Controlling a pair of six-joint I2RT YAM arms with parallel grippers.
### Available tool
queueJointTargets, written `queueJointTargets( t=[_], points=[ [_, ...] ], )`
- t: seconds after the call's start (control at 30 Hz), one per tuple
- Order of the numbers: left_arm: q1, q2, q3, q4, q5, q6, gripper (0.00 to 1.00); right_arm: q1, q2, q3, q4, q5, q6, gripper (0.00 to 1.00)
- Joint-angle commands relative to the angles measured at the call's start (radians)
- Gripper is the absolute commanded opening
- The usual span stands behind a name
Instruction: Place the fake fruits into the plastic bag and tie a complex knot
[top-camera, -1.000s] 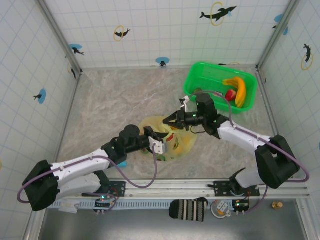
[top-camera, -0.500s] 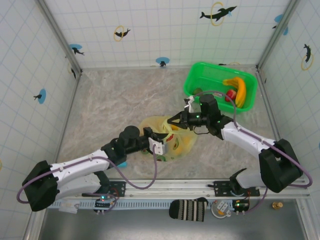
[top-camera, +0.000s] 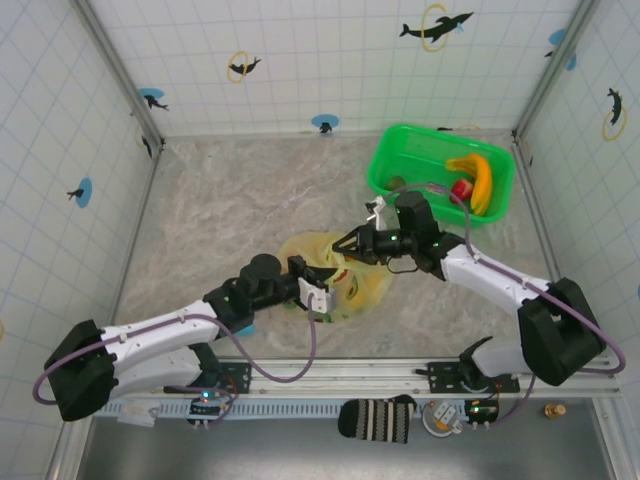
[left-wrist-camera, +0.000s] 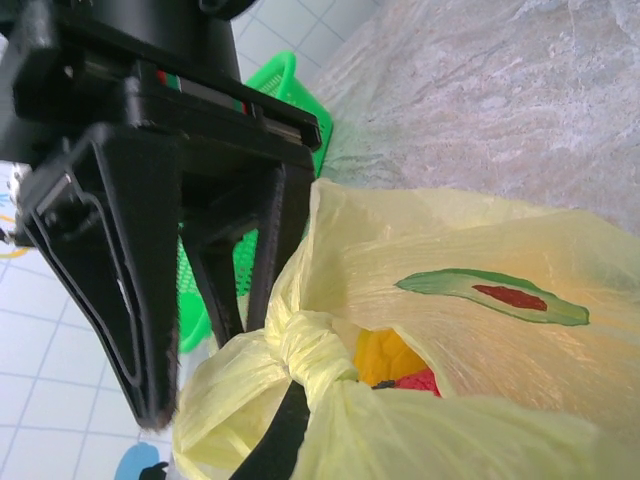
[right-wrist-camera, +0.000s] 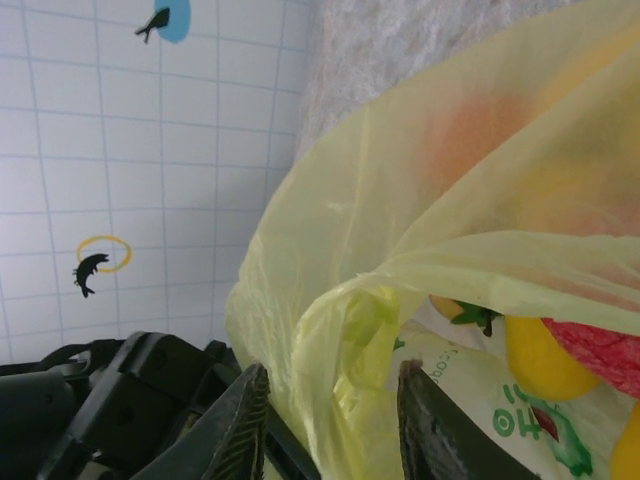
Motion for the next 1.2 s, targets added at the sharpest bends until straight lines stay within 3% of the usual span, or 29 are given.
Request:
queueJointTargets(
  t=[0.0, 0.13, 0.37, 0.6, 0.7, 0.93, 1.17],
  points=[
    [-0.014, 0.002, -0.020, -0.004, -0.016, 0.037, 0.00, 0.018, 0.043, 0.014, -0.031, -0.002, -0.031, 0.40],
    [-0.019, 0.002, -0.024, -0.004, -0.020, 0.038, 0.00, 0.025, 0.053, 0.000, 0.023, -0.031, 0.007, 0.35],
    [-0.022, 0.000, -0.022, -0.019, -0.007, 0.018, 0.00, 0.003, -0.007, -0.036, 0.157, -0.008, 0.062, 0.00],
    [-0.021, 0.037, 0.047, -0.128, 0.026, -0.125, 0.00, -0.038, -0.087, -0.121, 0.297, 0.066, 0.119, 0.00],
    [-0.022, 0.029, 0.050, -0.115, 0.017, -0.194, 0.22, -0.038, -0.105, -0.141, 0.332, 0.087, 0.131, 0.00],
    [-0.022, -0.039, 0.059, -0.140, 0.012, -0.371, 0.48, -0.023, -0.121, -0.194, 0.403, 0.146, 0.150, 0.00],
    [-0.021, -0.201, 0.070, -0.260, 0.000, -0.557, 0.49, 0.002, -0.127, -0.207, 0.435, 0.179, 0.144, 0.00]
  ],
)
